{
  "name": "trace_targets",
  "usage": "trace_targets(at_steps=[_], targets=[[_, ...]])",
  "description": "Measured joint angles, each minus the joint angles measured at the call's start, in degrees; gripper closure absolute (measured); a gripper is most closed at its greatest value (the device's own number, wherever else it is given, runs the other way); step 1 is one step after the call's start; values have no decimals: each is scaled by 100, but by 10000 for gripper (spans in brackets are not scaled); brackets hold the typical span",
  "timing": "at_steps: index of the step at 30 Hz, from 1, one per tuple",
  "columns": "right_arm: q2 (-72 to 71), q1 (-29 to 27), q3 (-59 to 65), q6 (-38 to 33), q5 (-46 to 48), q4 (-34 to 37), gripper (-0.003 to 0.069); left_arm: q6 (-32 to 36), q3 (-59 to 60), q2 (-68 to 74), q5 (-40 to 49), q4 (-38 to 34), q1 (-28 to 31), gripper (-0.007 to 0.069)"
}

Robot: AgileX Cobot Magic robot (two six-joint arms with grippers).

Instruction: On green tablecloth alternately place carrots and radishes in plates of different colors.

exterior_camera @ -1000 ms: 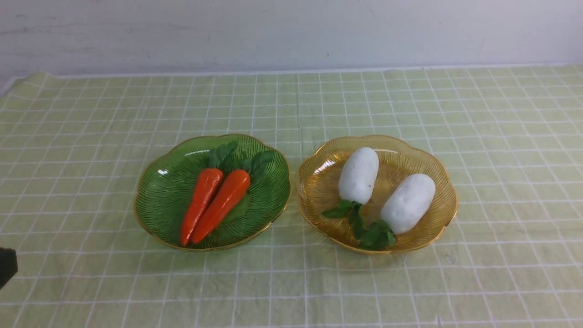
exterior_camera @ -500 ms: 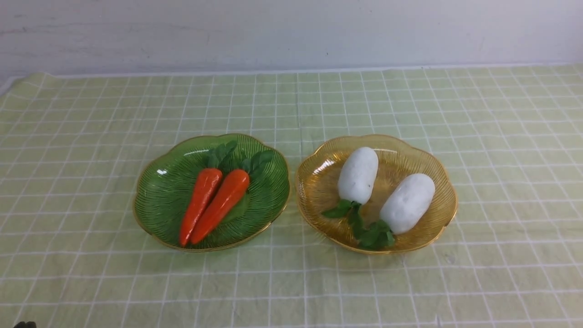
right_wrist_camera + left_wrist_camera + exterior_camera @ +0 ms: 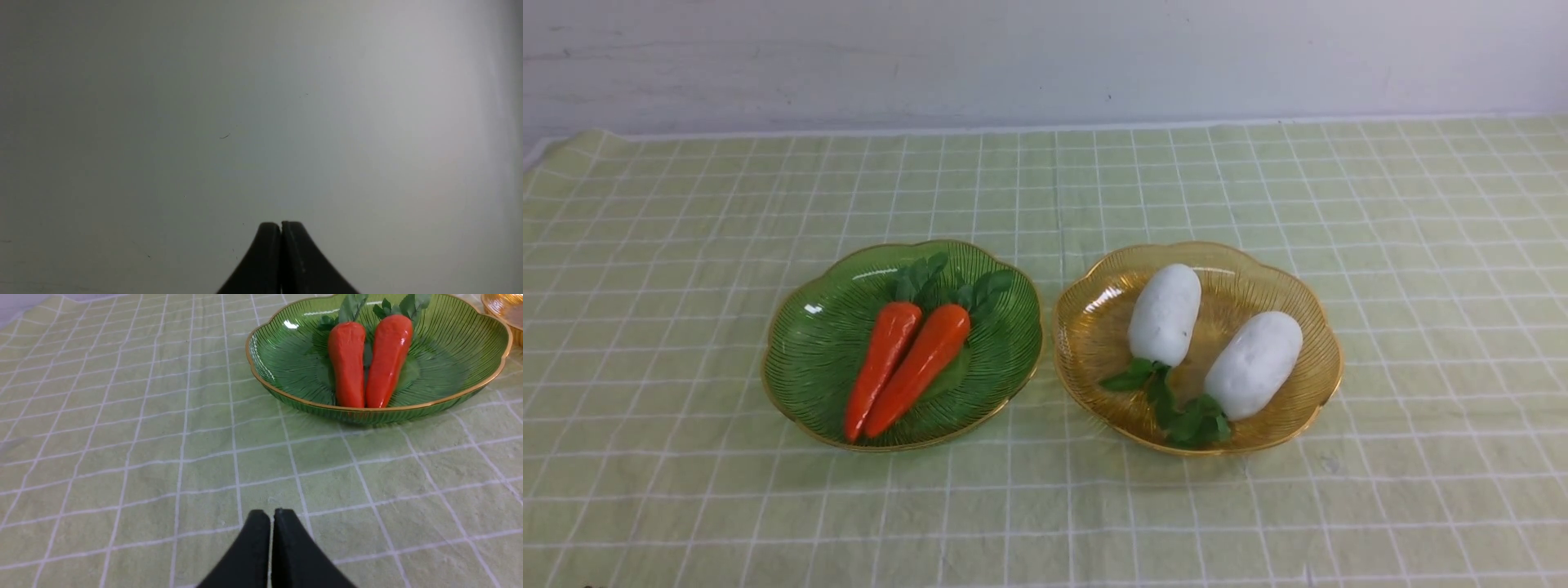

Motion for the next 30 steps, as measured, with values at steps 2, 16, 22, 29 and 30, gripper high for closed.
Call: trace_targets(at_steps=[2,16,22,29,30], targets=[[0,0,0,0,0,0,674,0,0,0,0,0,0,632],[0,0,0,0,0,0,674,0,0,0,5,0,0,632],[0,0,0,-71,-47,-68,674,0,0,0,6,0,0,632],[0,0,517,-177,-394,-1157,674,0,0,0,11,0,0,632],[0,0,694,114,-297,-1893,674,0,0,0,11,0,0,632]])
